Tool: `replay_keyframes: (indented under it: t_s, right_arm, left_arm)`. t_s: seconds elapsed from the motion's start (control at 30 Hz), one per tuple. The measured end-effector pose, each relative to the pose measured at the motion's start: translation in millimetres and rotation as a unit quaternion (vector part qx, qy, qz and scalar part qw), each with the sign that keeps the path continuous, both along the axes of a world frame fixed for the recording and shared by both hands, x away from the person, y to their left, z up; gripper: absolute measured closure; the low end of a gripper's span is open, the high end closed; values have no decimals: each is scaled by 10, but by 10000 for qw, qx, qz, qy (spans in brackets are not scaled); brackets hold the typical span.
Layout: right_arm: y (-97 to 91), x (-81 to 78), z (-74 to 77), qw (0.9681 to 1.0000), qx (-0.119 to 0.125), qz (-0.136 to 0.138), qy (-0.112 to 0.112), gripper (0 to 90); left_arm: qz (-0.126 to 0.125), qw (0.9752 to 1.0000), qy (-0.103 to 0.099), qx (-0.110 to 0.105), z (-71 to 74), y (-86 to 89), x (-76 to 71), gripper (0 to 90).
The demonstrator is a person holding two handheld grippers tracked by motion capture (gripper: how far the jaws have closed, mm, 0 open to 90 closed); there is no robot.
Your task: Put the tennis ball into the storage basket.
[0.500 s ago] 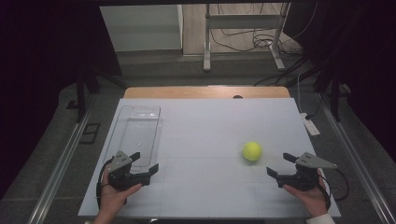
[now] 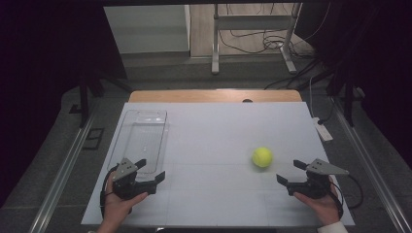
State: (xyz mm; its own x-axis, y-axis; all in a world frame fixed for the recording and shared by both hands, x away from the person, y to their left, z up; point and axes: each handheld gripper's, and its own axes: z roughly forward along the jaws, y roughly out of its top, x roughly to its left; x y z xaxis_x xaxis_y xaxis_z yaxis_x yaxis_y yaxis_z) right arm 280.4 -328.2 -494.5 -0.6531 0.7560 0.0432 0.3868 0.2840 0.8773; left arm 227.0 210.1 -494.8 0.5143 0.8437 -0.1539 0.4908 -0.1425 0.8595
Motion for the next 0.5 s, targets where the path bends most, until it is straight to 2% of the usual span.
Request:
replay_keyframes:
  t_s: [0.5]
  right_arm:
    - [-8,5,-7,10000,31,-11,30,114]
  left_arm:
    - [4,10000,-25,32,17,-21,-2,135]
